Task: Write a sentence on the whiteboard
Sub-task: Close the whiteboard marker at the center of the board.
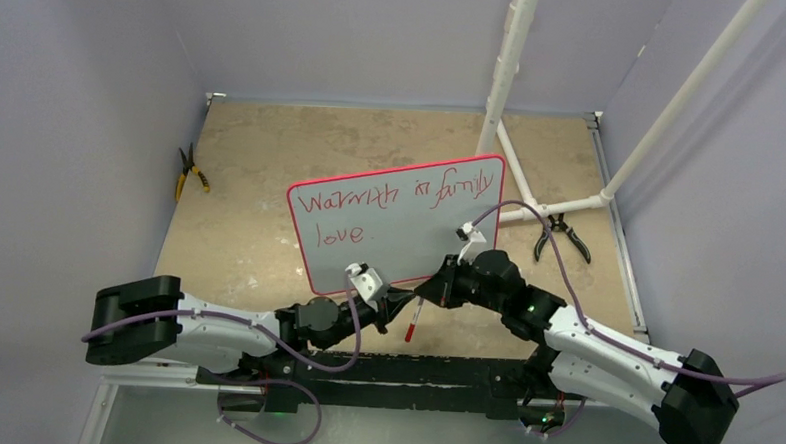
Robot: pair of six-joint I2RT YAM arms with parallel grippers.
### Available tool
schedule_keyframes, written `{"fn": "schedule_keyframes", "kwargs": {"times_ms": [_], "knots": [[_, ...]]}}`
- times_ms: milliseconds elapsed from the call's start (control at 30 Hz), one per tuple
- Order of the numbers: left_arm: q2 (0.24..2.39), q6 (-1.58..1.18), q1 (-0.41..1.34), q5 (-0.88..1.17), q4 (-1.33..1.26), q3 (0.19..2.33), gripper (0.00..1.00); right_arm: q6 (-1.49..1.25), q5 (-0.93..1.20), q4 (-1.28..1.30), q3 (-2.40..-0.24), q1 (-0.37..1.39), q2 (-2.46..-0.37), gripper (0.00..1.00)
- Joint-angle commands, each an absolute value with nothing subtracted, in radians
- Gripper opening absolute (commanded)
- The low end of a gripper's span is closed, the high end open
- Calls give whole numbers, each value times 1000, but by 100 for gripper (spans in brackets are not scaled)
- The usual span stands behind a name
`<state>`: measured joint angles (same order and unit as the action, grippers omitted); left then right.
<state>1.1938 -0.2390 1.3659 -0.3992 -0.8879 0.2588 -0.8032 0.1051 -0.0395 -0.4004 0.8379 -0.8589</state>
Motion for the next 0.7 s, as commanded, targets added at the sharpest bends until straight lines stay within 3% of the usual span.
{"fn": "schedule_keyframes", "kwargs": {"times_ms": [0, 267, 433, 500, 567, 667], "knots": [[1168, -203, 1335, -356, -1097, 300, 0, -775, 192, 50, -390, 849, -867, 0], [1118, -297, 1316, -276, -1022, 264, 0, -790, 48, 127, -422, 851, -779, 0], [1033, -466, 1316, -231, -883, 202, 39, -799, -21, 121, -440, 851, -710, 0], [1022, -535, 1316, -195, -861, 170, 49, -798, -46, 122, -453, 851, -695, 0], [1044, -585, 1316, -146, -822, 176, 69, -794, -53, 116, -465, 851, -682, 0], [1108, -637, 1316, -89, -826, 189, 76, -782, -38, 87, -473, 851, -667, 0]]}}
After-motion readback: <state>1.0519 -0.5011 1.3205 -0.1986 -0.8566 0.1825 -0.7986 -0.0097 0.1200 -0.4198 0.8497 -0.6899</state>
